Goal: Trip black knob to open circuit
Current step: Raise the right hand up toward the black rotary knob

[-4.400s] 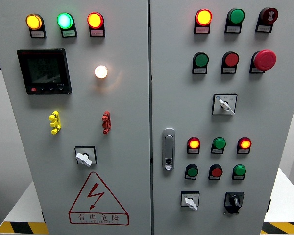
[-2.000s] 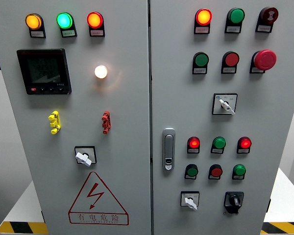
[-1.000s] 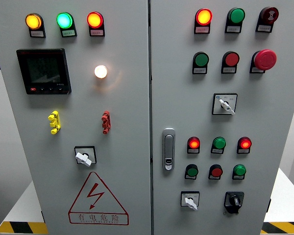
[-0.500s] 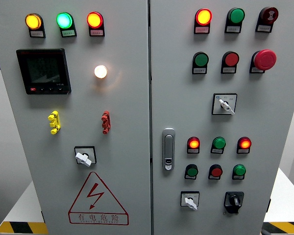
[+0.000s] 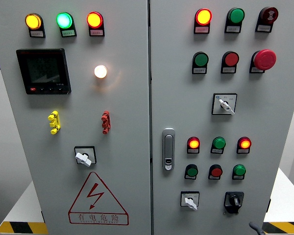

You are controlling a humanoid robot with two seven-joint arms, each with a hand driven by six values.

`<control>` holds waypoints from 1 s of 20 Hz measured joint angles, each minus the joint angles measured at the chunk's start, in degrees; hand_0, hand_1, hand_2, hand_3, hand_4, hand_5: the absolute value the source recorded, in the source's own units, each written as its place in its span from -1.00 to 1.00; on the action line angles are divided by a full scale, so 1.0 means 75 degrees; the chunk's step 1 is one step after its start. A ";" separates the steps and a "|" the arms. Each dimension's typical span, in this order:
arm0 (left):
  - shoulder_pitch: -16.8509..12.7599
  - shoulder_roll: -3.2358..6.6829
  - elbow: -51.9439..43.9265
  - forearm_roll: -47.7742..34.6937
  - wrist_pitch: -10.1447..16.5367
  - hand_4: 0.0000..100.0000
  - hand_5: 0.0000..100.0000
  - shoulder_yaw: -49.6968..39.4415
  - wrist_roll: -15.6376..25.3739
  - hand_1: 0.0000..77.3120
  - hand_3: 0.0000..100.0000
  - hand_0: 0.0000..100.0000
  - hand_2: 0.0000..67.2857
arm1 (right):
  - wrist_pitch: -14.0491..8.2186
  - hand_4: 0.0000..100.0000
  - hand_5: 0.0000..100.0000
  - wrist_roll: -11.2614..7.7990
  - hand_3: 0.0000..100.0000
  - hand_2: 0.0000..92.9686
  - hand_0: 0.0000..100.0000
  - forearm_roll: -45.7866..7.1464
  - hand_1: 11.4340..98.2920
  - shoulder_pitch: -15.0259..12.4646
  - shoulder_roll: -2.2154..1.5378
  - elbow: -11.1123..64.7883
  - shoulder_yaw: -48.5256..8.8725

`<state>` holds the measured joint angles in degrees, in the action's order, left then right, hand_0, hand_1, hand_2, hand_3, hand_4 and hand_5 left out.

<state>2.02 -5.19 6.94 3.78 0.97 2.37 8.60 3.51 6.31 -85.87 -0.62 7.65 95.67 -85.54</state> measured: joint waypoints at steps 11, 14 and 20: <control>0.0000 0.0000 0.0000 0.0000 0.0000 -0.87 -0.97 0.0000 0.0000 -0.91 -0.57 -1.00 -0.62 | -0.0040 0.98 1.00 0.0052 0.84 -0.85 0.61 0.0013 -0.18 0.0783 0.0000 -0.0771 -0.0039; 0.0000 0.0000 0.0000 0.0000 0.0000 -0.87 -0.97 0.0000 0.0000 -0.91 -0.57 -1.00 -0.62 | -0.0057 0.99 1.00 0.0052 0.85 -0.85 0.63 0.0030 -0.18 0.1004 0.0000 -0.1004 -0.0056; 0.0000 0.0000 0.0000 0.0000 0.0000 -0.87 -0.97 0.0000 0.0000 -0.91 -0.57 -1.00 -0.62 | -0.0059 0.99 1.00 0.0059 0.85 -0.85 0.65 0.0075 -0.18 0.1110 0.0000 -0.1132 -0.0038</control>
<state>2.02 -5.19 6.94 3.78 0.97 2.37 8.61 3.07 6.75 -85.31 7.71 7.65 87.18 -85.82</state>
